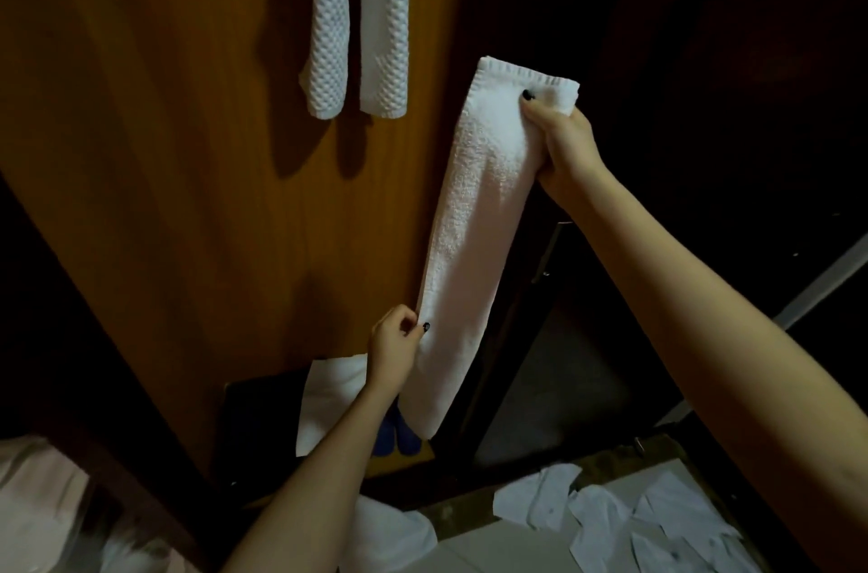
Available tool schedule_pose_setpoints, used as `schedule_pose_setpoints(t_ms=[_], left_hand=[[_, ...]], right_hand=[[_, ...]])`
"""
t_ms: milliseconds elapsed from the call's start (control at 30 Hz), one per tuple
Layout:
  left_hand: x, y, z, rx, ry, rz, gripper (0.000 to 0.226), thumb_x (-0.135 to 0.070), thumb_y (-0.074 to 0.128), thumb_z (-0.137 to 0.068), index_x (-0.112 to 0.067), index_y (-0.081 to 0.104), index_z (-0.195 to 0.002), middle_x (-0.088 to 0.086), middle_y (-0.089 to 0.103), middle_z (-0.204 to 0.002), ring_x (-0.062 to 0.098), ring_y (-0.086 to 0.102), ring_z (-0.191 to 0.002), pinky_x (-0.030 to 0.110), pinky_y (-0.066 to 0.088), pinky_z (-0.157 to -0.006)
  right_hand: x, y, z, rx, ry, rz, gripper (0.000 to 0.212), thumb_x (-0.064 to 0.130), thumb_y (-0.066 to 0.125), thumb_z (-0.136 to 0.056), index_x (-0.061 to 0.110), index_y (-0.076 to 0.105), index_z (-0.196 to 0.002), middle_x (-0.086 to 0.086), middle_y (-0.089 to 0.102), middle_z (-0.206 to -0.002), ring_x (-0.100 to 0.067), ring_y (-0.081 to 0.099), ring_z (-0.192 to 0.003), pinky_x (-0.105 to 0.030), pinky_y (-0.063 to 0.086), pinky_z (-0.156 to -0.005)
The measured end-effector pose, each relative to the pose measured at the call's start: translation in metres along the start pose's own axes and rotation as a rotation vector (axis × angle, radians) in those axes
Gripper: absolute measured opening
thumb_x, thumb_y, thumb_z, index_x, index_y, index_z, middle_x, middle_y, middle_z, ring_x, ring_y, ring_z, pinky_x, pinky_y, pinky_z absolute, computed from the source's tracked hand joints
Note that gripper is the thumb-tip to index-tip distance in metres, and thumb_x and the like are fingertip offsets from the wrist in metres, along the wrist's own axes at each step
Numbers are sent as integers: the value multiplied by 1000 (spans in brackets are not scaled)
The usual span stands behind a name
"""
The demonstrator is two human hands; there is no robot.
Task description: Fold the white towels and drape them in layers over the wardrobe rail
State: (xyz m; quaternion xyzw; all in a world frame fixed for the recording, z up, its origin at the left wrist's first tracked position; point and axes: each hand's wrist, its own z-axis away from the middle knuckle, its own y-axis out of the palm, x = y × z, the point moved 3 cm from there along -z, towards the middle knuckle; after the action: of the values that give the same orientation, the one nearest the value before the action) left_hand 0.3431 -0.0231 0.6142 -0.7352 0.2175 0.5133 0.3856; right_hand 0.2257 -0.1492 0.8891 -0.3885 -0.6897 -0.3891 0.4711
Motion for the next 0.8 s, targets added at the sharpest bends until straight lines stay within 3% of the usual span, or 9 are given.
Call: schedule_pose_setpoints(t_ms=[133,267,367,433,533,600,633,700,800], left_hand=[[-2,-4,2,-26,-7,-2,20,-8,63,-90,-10,50,-75,-5,46,-63,10,39,-55,22,30,-53],[0,-7,3,-108,-102,45,15,-7,61,-92,-11,47,-87,1,53,-74,14,47,-60,30,40,-53],[-1,-3,0,-43,-140,147,16,-5,60,-92,-13,46,-96,1,57,-74,15,53,-63,25,43,-53],[0,-2,-4,19,-113,149,16,-5,61,-92,-14,50,-87,-3,51,-66,12,46,-58,23,38,-52],[-1,-4,-9,74,-94,175,21,-5,67,-87,-13,53,-74,1,50,-91,19,51,-80,36,47,-73],[-2,-8,-11,110,-89,157,21,-11,69,-88,-15,53,-74,0,40,-119,16,45,-107,31,42,-95],[-2,-10,-12,145,-81,142,19,-15,68,-89,-13,53,-76,-3,39,-122,9,42,-110,23,37,-95],[-7,-11,-12,252,-71,170,16,-17,64,-92,-6,55,-85,-7,50,-107,0,46,-96,14,37,-83],[-14,-10,-11,314,-75,312,21,-9,63,-92,-9,50,-76,1,57,-78,0,54,-72,14,41,-67]], right_hand=[[6,3,-4,5,-23,24,10,6,60,-93,13,63,-101,-7,71,-97,-19,72,-84,-33,58,-73],[5,6,-9,2,-31,26,11,7,60,-93,13,63,-102,-5,71,-95,-16,72,-83,-32,57,-73],[6,11,-9,22,-21,25,11,7,61,-93,12,64,-102,-7,71,-96,-20,72,-85,-34,59,-75],[10,15,-9,40,-31,23,11,7,60,-93,12,64,-102,-7,71,-95,-21,72,-86,-36,59,-77],[18,17,-10,102,-22,46,11,9,61,-93,12,63,-103,-6,72,-95,-21,72,-87,-36,59,-77],[21,17,-10,143,15,69,20,13,63,-92,8,63,-112,-8,72,-101,-22,72,-91,-34,59,-76],[22,16,-11,157,26,77,28,14,63,-91,6,61,-118,-10,72,-107,-24,71,-96,-35,59,-78],[24,15,-13,170,37,85,37,16,63,-91,3,58,-125,-14,69,-116,-27,69,-102,-36,59,-82],[29,14,-15,164,35,73,37,16,61,-93,3,57,-127,-12,69,-114,-25,69,-101,-33,58,-79]])
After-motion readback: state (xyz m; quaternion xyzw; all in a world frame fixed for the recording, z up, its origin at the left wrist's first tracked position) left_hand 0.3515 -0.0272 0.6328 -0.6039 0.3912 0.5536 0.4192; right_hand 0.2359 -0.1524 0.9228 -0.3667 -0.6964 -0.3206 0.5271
